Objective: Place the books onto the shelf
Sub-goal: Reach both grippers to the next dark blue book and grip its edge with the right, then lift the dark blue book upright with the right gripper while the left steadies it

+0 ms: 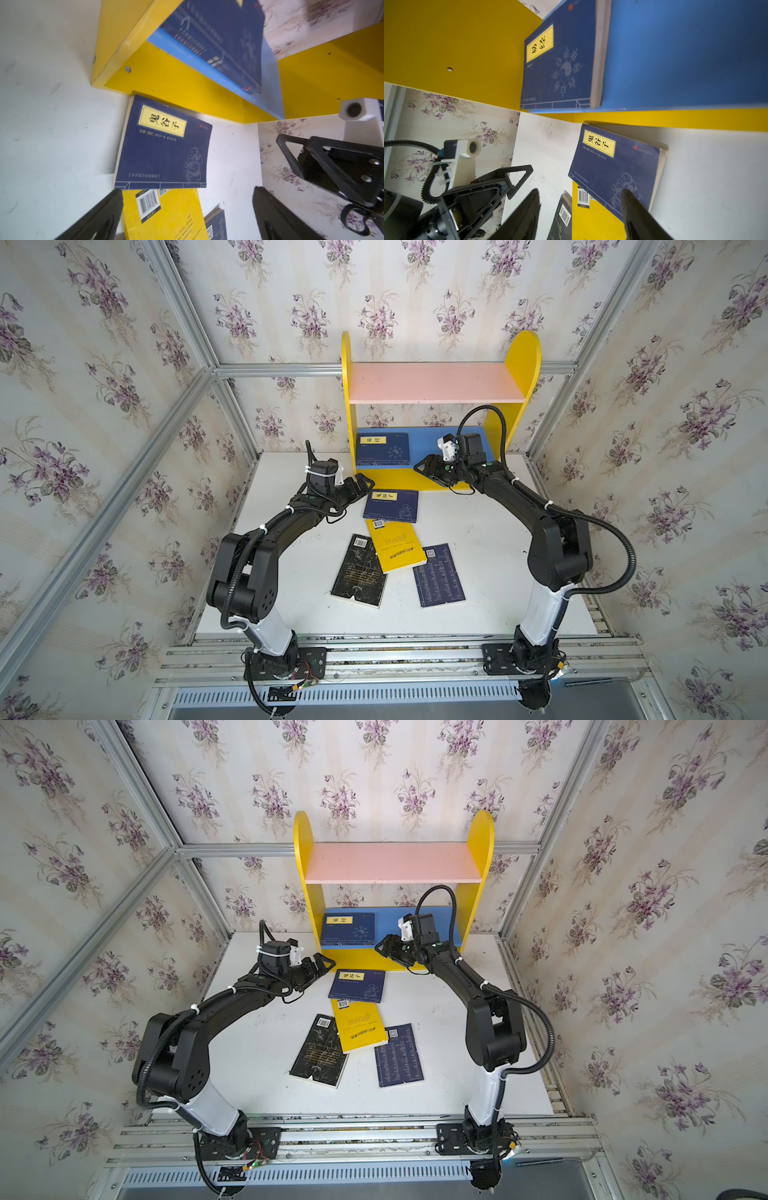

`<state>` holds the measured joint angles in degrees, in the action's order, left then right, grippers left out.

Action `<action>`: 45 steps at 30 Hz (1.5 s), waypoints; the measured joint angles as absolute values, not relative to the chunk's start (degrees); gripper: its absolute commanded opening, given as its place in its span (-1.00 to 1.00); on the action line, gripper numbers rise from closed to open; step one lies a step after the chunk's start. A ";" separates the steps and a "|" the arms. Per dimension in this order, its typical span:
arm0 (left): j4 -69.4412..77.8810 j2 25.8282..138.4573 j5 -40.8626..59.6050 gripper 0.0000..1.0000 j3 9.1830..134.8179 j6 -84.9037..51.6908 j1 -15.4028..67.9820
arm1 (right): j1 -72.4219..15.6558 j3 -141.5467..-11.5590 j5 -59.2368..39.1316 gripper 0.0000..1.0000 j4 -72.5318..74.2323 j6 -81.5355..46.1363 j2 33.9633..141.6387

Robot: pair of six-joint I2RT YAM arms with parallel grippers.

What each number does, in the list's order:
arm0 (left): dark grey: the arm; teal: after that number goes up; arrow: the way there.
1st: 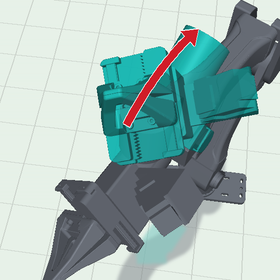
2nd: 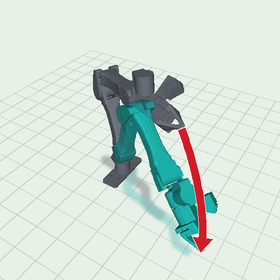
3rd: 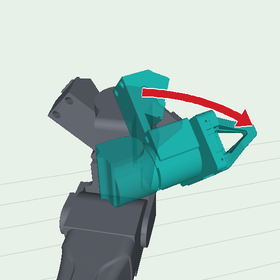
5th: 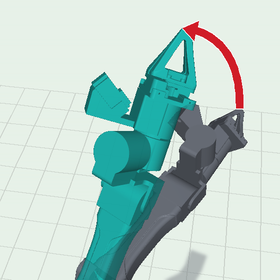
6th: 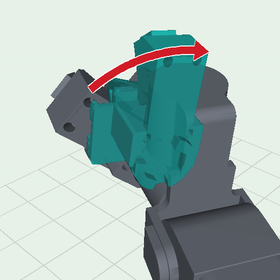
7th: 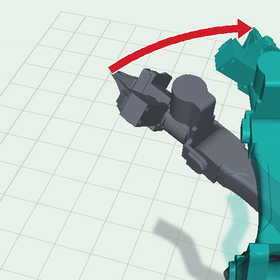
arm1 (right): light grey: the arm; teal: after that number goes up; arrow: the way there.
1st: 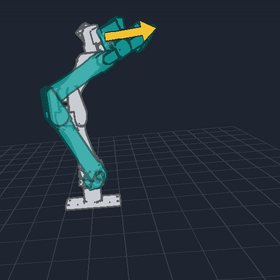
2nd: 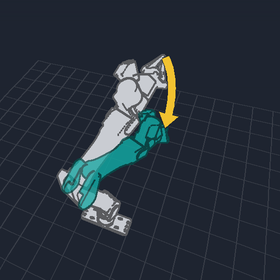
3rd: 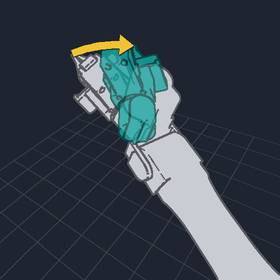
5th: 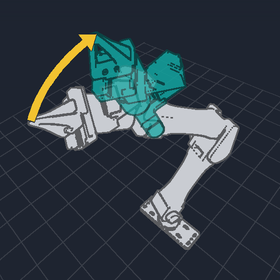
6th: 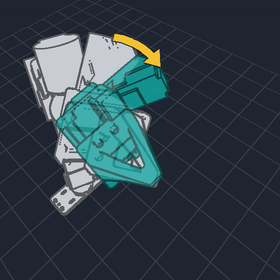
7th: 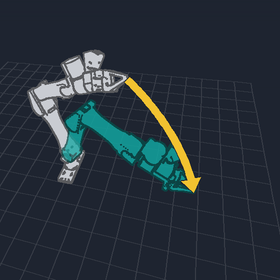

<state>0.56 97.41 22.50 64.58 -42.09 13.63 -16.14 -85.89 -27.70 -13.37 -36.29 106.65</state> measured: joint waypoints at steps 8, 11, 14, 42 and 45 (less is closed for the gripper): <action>0.34 104.25 23.49 0.98 64.51 -41.85 15.05 | -16.69 -66.85 -26.09 0.43 -1.87 -43.72 104.38; 0.19 106.37 23.92 0.98 65.52 -41.87 15.59 | -17.37 -63.02 -25.32 0.43 3.22 -46.06 105.67; 0.12 108.16 24.29 0.98 66.30 -41.91 16.05 | -17.76 -61.21 -25.32 0.41 7.94 -48.40 108.25; -2.07 110.24 26.39 0.98 68.01 -41.28 17.74 | -19.11 -59.20 -30.52 -0.80 28.08 -61.73 115.26; -2.09 108.01 26.48 0.98 67.61 -41.30 17.61 | -18.98 -58.94 -30.50 -0.83 26.24 -61.19 111.31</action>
<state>-2.09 108.01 26.48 67.61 -41.30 17.61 -18.98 -58.94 -30.50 26.24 -61.19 111.31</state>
